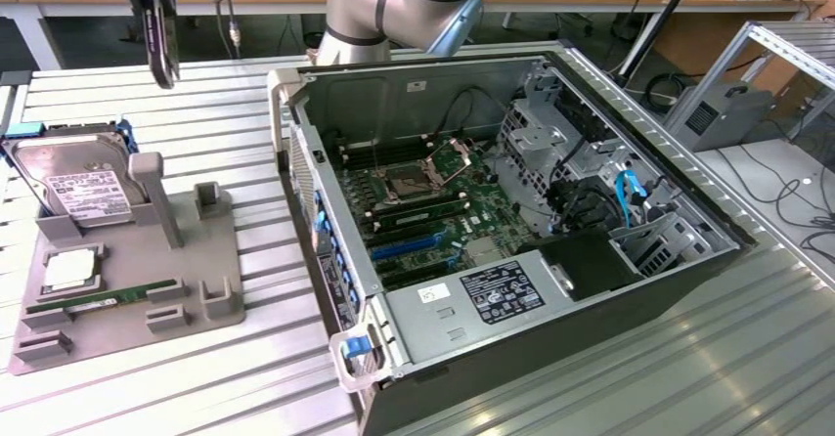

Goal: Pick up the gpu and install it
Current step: 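Pick up the gpu and move the gpu toward the slot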

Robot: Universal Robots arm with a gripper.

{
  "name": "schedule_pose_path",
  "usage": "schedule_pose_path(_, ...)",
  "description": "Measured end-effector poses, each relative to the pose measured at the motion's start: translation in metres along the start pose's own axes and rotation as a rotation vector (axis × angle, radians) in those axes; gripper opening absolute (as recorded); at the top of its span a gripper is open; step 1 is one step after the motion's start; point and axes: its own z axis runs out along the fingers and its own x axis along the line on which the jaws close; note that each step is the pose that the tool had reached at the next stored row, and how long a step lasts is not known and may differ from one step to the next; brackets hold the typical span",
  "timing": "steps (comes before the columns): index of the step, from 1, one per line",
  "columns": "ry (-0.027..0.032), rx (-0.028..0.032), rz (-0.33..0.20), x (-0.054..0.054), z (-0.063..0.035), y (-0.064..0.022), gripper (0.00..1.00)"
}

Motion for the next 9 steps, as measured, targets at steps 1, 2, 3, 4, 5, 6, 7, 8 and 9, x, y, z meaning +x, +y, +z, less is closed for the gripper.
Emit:
schedule_pose_path(1,0.0002,-0.0027,0.0,0.0,-0.0006,0.0004,0.27)
schedule_pose_path(2,0.0004,-0.007,0.0,0.0001,-0.0015,0.001,0.27)
schedule_pose_path(3,0.0008,-0.0101,0.0,0.0001,-0.0023,0.0016,0.27)
schedule_pose_path(4,0.0009,-0.0123,0.0,0.0001,-0.0028,0.0019,0.27)
schedule_pose_path(5,0.0013,-0.0178,0.0,0.0001,-0.004,0.0028,0.27)
schedule_pose_path(6,0.0017,-0.0226,0.001,0.0001,-0.0052,0.0036,0.27)
schedule_pose_path(7,0.0018,-0.0253,0.001,0.0002,-0.0059,0.0041,0.27)
schedule_pose_path(8,0.002,-0.0273,0.001,0.0002,-0.0064,0.0045,0.27)
schedule_pose_path(9,0.0022,-0.0305,0.001,0.0002,-0.0072,0.0049,0.27)
